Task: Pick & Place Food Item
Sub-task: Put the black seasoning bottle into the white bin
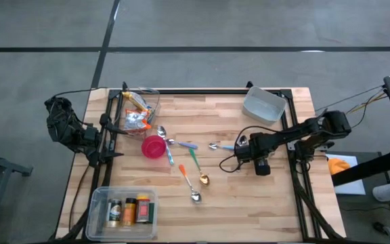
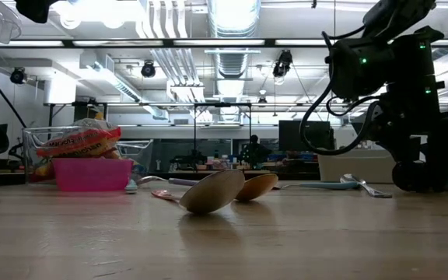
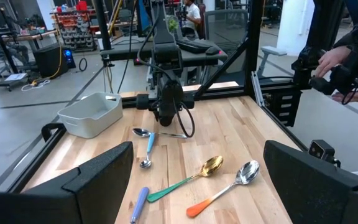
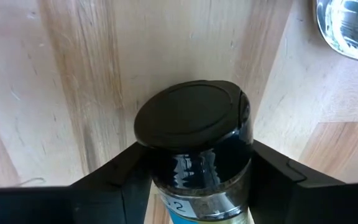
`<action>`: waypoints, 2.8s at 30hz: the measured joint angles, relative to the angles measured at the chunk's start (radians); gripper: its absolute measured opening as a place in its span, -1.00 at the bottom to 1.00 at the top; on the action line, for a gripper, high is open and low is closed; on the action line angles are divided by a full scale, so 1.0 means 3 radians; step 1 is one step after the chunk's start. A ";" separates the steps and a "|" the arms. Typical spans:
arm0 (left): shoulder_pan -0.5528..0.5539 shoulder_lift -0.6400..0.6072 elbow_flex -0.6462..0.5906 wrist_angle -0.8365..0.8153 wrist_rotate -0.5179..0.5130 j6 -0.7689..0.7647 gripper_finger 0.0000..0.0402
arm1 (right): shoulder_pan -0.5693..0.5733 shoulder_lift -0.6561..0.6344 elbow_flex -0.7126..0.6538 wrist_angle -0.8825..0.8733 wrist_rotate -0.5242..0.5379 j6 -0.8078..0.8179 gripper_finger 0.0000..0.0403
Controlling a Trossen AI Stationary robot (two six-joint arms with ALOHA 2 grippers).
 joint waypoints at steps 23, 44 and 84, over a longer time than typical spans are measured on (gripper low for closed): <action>0.0001 0.0000 0.0000 0.0000 0.0001 0.0000 0.82 | -0.0003 -0.0063 0.0024 -0.0022 -0.0096 0.0226 -0.07; 0.0003 0.0000 0.0000 -0.0001 0.0001 -0.0001 0.82 | 0.0000 -0.1706 0.0284 0.1744 -0.0239 0.1686 -0.07; 0.0000 -0.0001 0.0000 0.0000 0.0000 0.0000 0.81 | 0.0001 0.2248 0.2855 0.4681 -0.0595 0.0463 -0.07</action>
